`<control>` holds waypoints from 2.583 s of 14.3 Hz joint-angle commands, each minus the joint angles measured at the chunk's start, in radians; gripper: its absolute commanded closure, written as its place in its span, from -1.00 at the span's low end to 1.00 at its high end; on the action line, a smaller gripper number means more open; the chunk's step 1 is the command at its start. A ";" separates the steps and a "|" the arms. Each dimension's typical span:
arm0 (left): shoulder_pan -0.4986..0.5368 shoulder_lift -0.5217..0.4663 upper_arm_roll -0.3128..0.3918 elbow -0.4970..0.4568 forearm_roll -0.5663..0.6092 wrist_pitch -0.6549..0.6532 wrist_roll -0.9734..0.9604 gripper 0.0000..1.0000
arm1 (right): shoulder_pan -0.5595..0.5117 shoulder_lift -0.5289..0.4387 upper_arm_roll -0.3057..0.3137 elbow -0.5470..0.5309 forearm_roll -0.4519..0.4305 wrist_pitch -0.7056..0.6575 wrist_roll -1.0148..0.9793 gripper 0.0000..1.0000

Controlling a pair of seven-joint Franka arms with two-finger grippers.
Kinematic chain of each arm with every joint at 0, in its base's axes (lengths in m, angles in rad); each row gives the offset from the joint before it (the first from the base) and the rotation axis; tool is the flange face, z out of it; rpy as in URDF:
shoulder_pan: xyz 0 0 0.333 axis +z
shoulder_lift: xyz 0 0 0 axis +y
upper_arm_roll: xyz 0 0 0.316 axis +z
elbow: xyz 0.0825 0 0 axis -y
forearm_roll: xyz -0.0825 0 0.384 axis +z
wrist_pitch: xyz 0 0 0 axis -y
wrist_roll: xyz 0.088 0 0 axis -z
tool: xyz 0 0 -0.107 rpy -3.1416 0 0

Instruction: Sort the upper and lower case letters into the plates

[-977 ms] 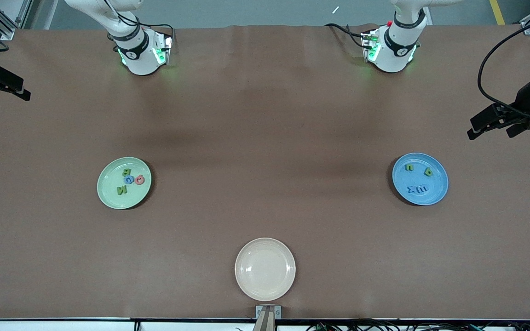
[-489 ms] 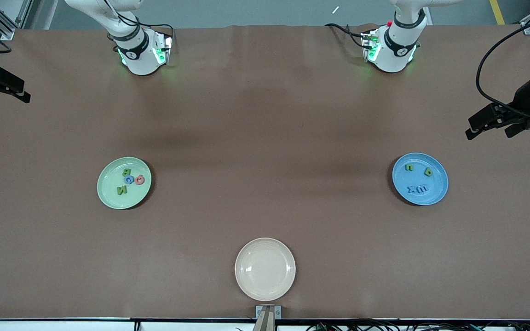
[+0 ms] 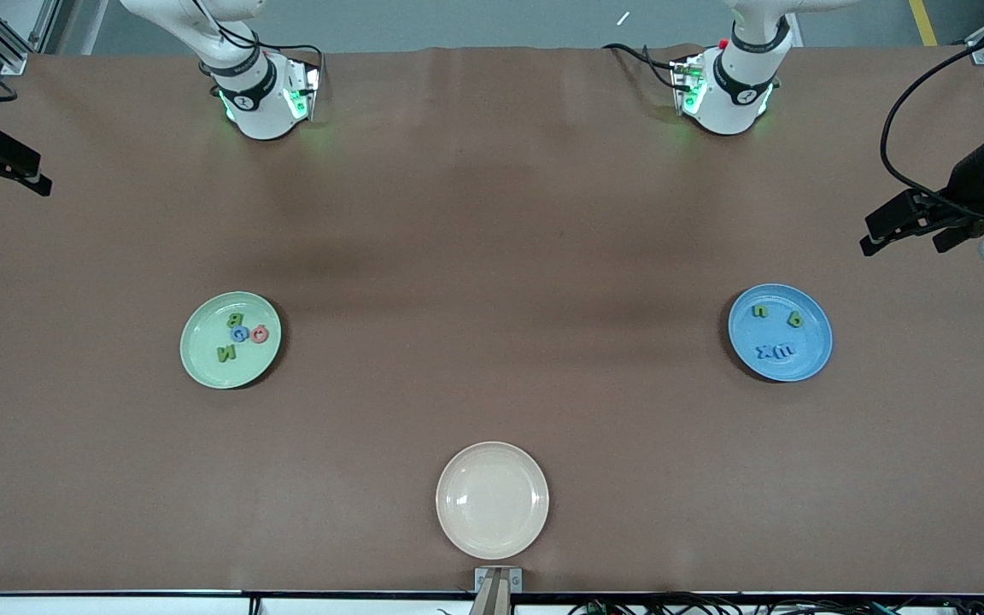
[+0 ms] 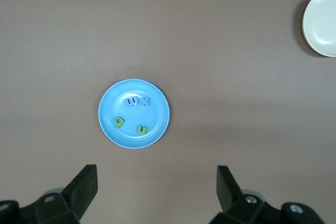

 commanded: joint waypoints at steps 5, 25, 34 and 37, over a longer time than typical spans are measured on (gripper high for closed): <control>-0.074 0.006 0.047 0.024 0.023 -0.027 0.003 -1.00 | -0.021 -0.025 0.010 -0.031 0.023 0.001 -0.010 -1.00; -0.044 0.001 0.025 0.023 0.042 -0.038 0.012 -1.00 | -0.021 -0.028 0.011 -0.034 -0.009 0.012 -0.018 -1.00; -0.044 -0.035 0.022 -0.013 0.040 -0.008 0.012 -1.00 | -0.027 -0.024 0.010 -0.036 0.020 0.009 -0.002 -1.00; -0.042 -0.097 0.022 -0.089 0.040 0.055 0.014 -1.00 | -0.027 -0.024 0.010 -0.036 0.020 0.006 -0.002 -1.00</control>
